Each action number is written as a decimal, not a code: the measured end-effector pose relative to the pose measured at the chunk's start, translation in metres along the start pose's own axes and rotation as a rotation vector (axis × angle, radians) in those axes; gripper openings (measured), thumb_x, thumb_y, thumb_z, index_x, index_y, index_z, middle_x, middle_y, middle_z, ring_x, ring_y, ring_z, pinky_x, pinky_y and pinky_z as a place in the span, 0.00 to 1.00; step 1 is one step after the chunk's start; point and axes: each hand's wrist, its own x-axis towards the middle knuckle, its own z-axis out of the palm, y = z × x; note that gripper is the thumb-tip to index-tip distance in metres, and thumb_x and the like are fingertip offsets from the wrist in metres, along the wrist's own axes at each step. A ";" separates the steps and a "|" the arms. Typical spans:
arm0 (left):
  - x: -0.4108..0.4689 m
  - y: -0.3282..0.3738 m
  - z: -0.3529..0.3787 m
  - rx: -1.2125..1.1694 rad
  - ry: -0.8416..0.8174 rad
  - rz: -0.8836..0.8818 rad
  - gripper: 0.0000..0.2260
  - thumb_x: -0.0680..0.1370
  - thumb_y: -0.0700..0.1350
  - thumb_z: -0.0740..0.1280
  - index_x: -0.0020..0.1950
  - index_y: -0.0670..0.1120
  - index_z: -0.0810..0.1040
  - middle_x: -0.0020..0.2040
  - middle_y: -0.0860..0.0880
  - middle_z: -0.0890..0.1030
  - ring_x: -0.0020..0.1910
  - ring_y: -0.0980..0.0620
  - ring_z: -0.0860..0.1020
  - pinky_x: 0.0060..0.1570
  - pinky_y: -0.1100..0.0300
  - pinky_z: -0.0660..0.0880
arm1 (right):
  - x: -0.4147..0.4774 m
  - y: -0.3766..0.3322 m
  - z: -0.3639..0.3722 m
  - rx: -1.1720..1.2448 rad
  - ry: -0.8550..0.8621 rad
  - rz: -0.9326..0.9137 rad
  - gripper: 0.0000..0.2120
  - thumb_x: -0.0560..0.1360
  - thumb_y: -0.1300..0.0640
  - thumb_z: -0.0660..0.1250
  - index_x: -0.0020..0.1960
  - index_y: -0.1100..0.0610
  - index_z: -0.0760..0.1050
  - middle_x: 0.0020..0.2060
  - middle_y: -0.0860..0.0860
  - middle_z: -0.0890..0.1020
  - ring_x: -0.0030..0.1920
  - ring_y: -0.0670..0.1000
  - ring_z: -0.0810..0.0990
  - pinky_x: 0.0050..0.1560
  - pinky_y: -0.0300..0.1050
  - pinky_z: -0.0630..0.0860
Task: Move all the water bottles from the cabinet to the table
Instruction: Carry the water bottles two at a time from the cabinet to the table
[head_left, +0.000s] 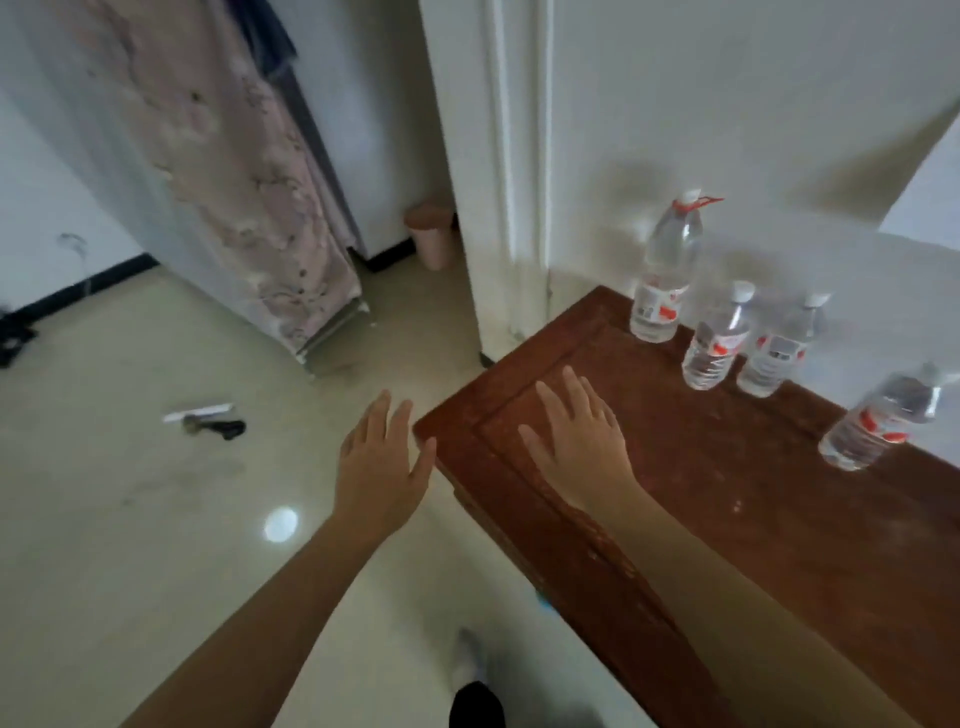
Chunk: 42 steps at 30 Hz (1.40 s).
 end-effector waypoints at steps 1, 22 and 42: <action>-0.016 -0.023 -0.014 0.029 0.025 -0.056 0.26 0.80 0.57 0.58 0.72 0.42 0.70 0.74 0.37 0.68 0.70 0.36 0.70 0.64 0.41 0.71 | 0.005 -0.031 0.007 0.028 -0.017 -0.069 0.30 0.81 0.38 0.54 0.78 0.52 0.62 0.79 0.60 0.59 0.78 0.62 0.59 0.75 0.58 0.60; -0.441 -0.498 -0.266 0.308 0.351 -1.108 0.29 0.82 0.60 0.55 0.78 0.46 0.61 0.80 0.43 0.58 0.79 0.43 0.54 0.76 0.44 0.56 | -0.110 -0.747 0.170 0.235 -0.216 -1.179 0.30 0.82 0.40 0.57 0.79 0.53 0.61 0.79 0.61 0.57 0.78 0.63 0.58 0.75 0.60 0.59; -0.577 -0.925 -0.354 0.375 0.372 -1.645 0.30 0.81 0.64 0.48 0.80 0.51 0.53 0.82 0.47 0.48 0.80 0.47 0.46 0.76 0.46 0.48 | -0.123 -1.280 0.372 0.256 -0.389 -1.608 0.39 0.77 0.26 0.41 0.81 0.46 0.48 0.81 0.57 0.43 0.81 0.59 0.43 0.78 0.59 0.44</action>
